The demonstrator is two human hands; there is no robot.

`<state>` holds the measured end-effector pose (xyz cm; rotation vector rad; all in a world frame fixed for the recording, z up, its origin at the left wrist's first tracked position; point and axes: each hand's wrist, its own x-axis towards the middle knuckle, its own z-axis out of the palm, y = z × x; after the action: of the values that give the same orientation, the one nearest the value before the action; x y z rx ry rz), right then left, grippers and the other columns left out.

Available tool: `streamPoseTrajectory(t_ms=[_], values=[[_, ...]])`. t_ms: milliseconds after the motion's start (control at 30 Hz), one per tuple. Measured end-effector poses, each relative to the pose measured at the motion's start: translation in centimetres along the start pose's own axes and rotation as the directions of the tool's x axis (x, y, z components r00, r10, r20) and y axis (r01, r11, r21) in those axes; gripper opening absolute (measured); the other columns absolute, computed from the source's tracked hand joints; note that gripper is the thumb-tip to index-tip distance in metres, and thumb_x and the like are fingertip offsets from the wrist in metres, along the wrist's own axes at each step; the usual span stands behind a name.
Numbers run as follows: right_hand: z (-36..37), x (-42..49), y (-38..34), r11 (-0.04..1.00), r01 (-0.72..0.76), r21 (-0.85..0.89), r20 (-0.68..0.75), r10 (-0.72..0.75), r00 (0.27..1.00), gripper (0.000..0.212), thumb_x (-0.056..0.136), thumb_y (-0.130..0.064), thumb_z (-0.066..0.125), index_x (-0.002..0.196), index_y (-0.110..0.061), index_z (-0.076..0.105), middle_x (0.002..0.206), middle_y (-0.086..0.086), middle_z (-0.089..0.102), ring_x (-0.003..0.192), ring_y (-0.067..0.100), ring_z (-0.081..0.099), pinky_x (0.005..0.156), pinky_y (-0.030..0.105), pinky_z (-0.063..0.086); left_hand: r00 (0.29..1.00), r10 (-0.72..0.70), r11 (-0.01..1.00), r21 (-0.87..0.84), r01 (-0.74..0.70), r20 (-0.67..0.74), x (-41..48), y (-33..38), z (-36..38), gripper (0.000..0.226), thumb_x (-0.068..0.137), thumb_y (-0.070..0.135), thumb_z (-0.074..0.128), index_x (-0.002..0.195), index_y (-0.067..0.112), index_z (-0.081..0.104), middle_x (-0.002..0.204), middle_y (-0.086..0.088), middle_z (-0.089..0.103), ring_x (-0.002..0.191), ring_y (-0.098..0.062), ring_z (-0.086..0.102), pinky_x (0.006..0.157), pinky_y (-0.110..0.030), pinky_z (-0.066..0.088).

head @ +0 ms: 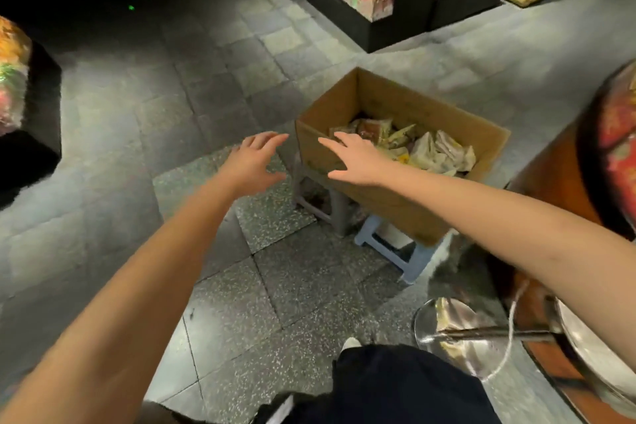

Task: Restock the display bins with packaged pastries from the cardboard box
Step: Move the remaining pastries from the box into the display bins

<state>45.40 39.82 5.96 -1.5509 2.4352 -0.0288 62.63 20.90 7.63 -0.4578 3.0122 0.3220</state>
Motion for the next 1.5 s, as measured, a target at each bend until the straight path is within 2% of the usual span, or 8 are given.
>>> streamPoseTrajectory(t_ms=[267,400,633,833,1000,1167,1333,1500], values=[[0.9,-2.6,13.4,0.969,-0.223,0.106,0.019,0.223,0.975,0.077,0.096,-0.049,0.051,0.157,-0.03,0.007,0.163,0.011,0.008,0.149,0.033,0.011,0.119,0.05,0.019,0.974,0.202,0.979,0.005,-0.203,0.105,13.7,8.3,2.4,0.078,0.091,0.045,0.062,0.154,0.035,0.016,0.157,0.002,0.022,0.142,-0.03,0.023,0.111,-0.057,0.03],[1.7,-3.9,18.2,0.922,-0.34,0.188,0.029,0.34,0.94,0.075,0.097,-0.046,0.051,0.156,-0.03,0.007,0.163,0.011,0.007,0.149,0.033,0.01,0.119,0.05,0.018,0.947,0.271,0.961,0.001,-0.275,0.171,19.2,11.1,3.3,0.077,0.092,0.045,0.06,0.154,0.035,0.015,0.158,0.003,0.02,0.142,-0.028,0.022,0.113,-0.055,0.028],[3.1,-3.9,25.2,0.856,-0.472,0.213,0.075,0.467,0.881,0.075,0.097,-0.046,0.052,0.156,-0.031,0.008,0.164,0.009,0.005,0.15,0.029,0.006,0.119,0.048,0.013,0.897,0.376,0.926,-0.055,-0.374,0.234,27.8,14.5,5.6,0.074,0.094,0.041,0.06,0.154,0.034,0.017,0.16,0.002,0.019,0.145,-0.027,0.018,0.117,-0.052,0.022],[3.4,-1.4,32.0,0.742,-0.623,0.248,0.162,0.603,0.782,0.076,0.096,-0.045,0.052,0.156,-0.035,0.006,0.162,0.01,0.009,0.148,0.034,0.009,0.116,0.054,0.021,0.818,0.473,0.875,-0.072,-0.478,0.328,37.4,16.6,7.9,0.072,0.095,0.043,0.058,0.154,0.031,0.018,0.157,-0.002,0.023,0.144,-0.03,0.02,0.116,-0.052,0.024],[4.5,-0.4,36.3,0.679,-0.689,0.255,0.183,0.665,0.724,0.074,0.096,-0.044,0.053,0.156,-0.029,0.011,0.16,0.012,0.015,0.145,0.036,0.019,0.115,0.05,0.023,0.745,0.537,0.828,-0.077,-0.556,0.396,44.2,18.7,9.7,0.071,0.094,0.042,0.059,0.153,0.028,0.021,0.156,-0.005,0.026,0.142,-0.031,0.024,0.115,-0.051,0.026],[6.2,0.2,39.3,0.597,-0.747,0.292,0.238,0.711,0.661,0.075,0.096,-0.041,0.054,0.156,-0.028,0.011,0.159,0.012,0.016,0.145,0.036,0.017,0.115,0.051,0.025,0.655,0.574,0.785,-0.103,-0.61,0.492,48.4,20.2,12.8,0.073,0.094,0.043,0.058,0.154,0.028,0.02,0.154,-0.007,0.028,0.141,-0.031,0.025,0.111,-0.052,0.033],[8.8,0.7,41.2,0.573,-0.759,0.311,0.285,0.705,0.649,0.076,0.096,-0.038,0.055,0.156,-0.027,0.011,0.16,0.012,0.015,0.146,0.035,0.017,0.116,0.049,0.023,0.589,0.58,0.756,-0.104,-0.646,0.563,50.3,21.3,16.1,0.071,0.095,0.042,0.058,0.154,0.028,0.02,0.157,-0.005,0.025,0.142,-0.028,0.023,0.112,-0.049,0.033],[11.5,1.9,43.8,0.567,-0.766,0.304,0.312,0.7,0.642,0.075,0.095,-0.034,0.056,0.156,-0.026,0.012,0.159,0.015,0.017,0.144,0.037,0.019,0.115,0.051,0.025,0.567,0.555,0.767,-0.11,-0.632,0.609,52.5,22.2,19.6,0.071,0.094,0.039,0.059,0.153,0.029,0.02,0.159,-0.002,0.023,0.145,-0.026,0.02,0.113,-0.049,0.03]])
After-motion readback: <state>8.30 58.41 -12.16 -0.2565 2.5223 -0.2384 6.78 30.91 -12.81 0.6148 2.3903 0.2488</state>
